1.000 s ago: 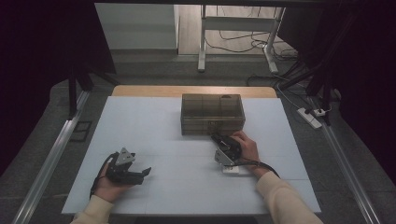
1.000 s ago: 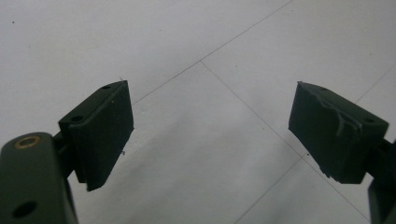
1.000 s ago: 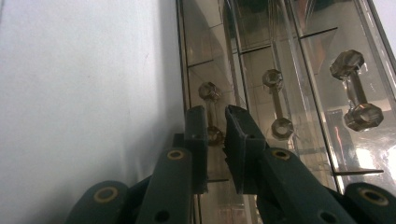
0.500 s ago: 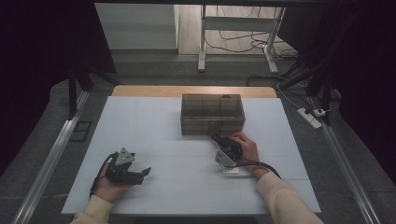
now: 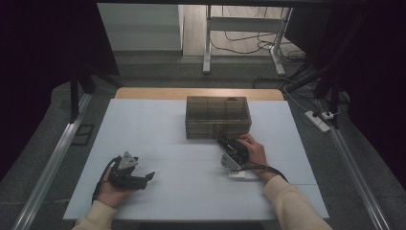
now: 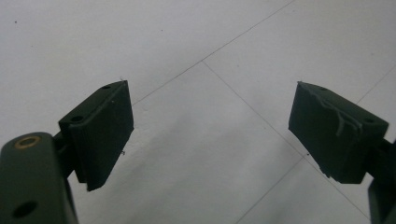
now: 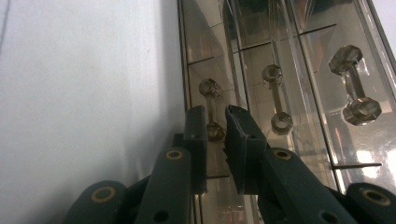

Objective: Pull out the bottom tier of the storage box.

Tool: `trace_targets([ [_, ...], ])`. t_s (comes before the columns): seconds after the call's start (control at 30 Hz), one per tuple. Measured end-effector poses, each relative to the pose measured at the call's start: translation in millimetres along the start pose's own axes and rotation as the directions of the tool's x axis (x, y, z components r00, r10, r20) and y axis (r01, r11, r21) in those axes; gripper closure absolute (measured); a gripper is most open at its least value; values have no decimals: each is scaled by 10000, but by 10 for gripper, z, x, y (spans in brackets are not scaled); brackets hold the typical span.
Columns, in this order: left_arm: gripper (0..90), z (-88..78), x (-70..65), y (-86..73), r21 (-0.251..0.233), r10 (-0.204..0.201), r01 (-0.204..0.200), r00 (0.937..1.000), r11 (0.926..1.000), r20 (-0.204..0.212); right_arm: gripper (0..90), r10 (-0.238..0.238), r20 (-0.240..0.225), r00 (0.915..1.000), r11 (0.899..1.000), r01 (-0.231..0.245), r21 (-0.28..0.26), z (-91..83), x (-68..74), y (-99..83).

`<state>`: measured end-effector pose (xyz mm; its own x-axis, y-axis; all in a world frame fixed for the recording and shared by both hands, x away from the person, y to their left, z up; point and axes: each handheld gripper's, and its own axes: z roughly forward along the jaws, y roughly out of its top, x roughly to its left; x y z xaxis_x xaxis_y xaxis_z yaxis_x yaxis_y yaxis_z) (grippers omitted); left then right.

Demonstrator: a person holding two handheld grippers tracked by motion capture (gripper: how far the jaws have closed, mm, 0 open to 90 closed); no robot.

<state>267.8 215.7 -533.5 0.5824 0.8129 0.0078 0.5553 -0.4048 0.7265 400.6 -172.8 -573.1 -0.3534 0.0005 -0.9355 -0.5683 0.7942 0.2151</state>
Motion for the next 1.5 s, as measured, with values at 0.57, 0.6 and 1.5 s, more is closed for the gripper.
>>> trace_targets([
  [0.57, 142, -5, 3, 0, -29, -13, 13, 10000, 10000, -29, 790, -251, 76, 9997, 9994, 253, -253, -3, 6, -16],
  [0.6, 142, -5, 3, 0, -28, -13, 12, 10000, 10000, -27, 791, -257, 78, 9996, 9994, 259, -229, -6, 5, -14],
  [1.5, 142, -1, -1, -1, 6, 4, -4, 10000, 10000, -56, 766, -162, 0, 9999, 9989, 162, -430, 23, 0, -30],
])
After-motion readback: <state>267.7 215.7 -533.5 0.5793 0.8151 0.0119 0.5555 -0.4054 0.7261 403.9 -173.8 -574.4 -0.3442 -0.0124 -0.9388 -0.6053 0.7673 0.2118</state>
